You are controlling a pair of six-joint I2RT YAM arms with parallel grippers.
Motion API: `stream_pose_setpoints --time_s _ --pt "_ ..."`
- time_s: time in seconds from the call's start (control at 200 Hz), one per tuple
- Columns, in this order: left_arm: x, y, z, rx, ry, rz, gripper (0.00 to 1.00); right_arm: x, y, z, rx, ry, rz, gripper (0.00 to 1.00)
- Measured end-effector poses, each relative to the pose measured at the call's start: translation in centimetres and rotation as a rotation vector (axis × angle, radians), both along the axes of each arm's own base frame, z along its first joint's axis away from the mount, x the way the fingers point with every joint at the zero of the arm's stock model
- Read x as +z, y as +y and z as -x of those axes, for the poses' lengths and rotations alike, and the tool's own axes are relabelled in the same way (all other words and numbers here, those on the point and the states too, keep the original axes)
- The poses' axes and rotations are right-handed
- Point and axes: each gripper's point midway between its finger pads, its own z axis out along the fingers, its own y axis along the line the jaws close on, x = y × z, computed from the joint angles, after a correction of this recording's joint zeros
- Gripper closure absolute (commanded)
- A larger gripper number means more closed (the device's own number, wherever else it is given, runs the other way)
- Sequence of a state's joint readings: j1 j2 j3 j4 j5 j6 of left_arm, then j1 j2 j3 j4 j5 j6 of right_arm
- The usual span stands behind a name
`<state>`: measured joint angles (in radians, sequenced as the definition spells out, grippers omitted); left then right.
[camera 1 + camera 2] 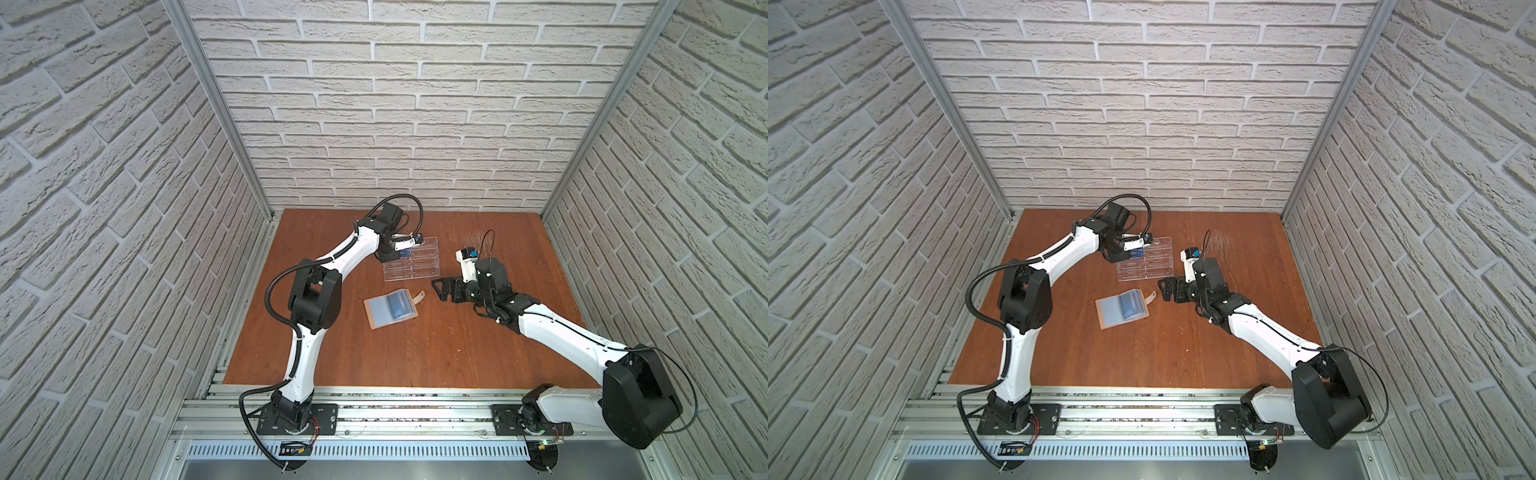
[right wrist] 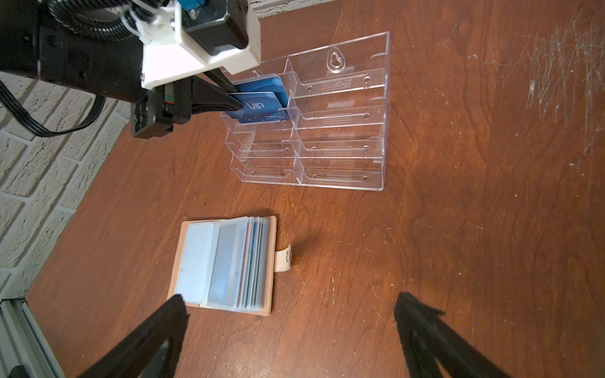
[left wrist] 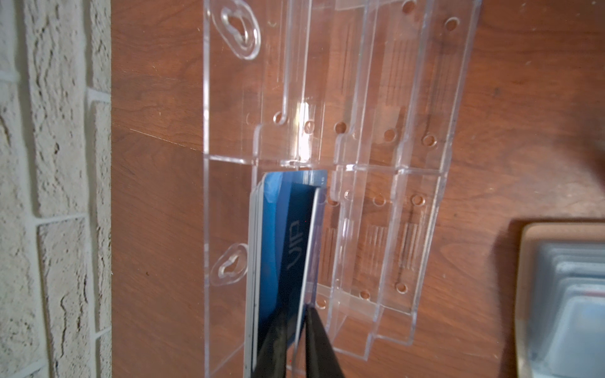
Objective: Take the credit cards out of the card holder
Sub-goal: Place the credit card in the storage box.
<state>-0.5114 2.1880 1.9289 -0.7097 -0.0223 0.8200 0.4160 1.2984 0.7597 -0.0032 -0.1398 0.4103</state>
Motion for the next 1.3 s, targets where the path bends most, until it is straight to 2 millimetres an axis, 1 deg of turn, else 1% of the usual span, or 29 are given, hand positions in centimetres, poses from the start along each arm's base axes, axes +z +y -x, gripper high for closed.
stream_pose_setpoints --time_s 0.435,0.835,0.985,1.095,1.14,1.16,1.205,1.22,1.235,1.245,1.25,1.255,1.26,1.265,1.27,1.28,1.3 --pt "-0.1 -0.1 -0.2 0.006 -0.004 0.006 0.82 0.0 0.0 0.0 0.0 0.0 -0.001 0.01" --pt "0.8 -0.8 -1.3 0.055 -0.039 0.079 0.79 0.0 0.2 0.1 0.008 0.003 -0.006 0.0" --pt "1.8 -0.4 -1.3 0.09 -0.054 0.132 0.73 -0.1 0.2 0.1 0.009 0.006 -0.005 0.0" --pt "3.5 0.3 -0.7 0.125 -0.082 0.191 0.68 -0.1 0.2 0.1 0.009 0.005 -0.005 0.01" --pt "4.4 0.6 -0.4 0.141 -0.095 0.219 0.64 -0.1 0.2 0.1 0.009 0.005 -0.005 0.01" --pt "5.0 0.8 -0.2 0.152 -0.104 0.236 0.59 -0.1 0.2 0.1 0.008 0.005 -0.005 0.01" --pt "6.2 1.0 0.1 0.171 -0.124 0.271 0.53 -0.1 0.2 0.0 0.008 0.004 -0.005 0.01" --pt "6.6 1.1 0.2 0.173 -0.132 0.28 0.49 -0.1 0.2 0.0 0.009 0.004 -0.006 0.01" --pt "7.1 1.3 0.2 0.184 -0.143 0.297 0.42 -0.1 0.2 0.0 0.008 0.003 -0.006 0.0" --pt "7.4 1.4 0.3 0.188 -0.148 0.305 0.34 -0.1 0.2 0.0 0.008 0.003 -0.006 0.0" --pt "7.5 1.4 0.3 0.19 -0.15 0.309 0.29 -0.1 0.2 0.0 0.008 0.004 -0.006 0.0" --pt "7.6 1.4 0.4 0.19 -0.153 0.313 0.26 -0.1 0.2 0.0 0.008 0.003 -0.006 0.01" --pt "7.9 1.4 0.4 0.191 -0.159 0.318 0.14 -0.1 0.2 0.0 0.008 0.003 -0.006 0.01" --pt "8.0 1.4 0.4 0.194 -0.161 0.323 0.08 -0.1 0.2 0.0 0.008 0.003 -0.006 0.01" --pt "8.1 1.4 0.4 0.196 -0.163 0.328 0.05 -0.1 0.2 0.0 0.008 0.003 -0.006 0.01" --pt "8.4 1.5 0.5 0.203 -0.167 0.338 0.03 -0.1 0.2 0.0 0.008 0.003 -0.005 0.0" --pt "9.0 1.6 0.6 0.209 -0.18 0.356 0.02 -0.1 0.2 0.0 0.008 0.003 -0.006 0.0"
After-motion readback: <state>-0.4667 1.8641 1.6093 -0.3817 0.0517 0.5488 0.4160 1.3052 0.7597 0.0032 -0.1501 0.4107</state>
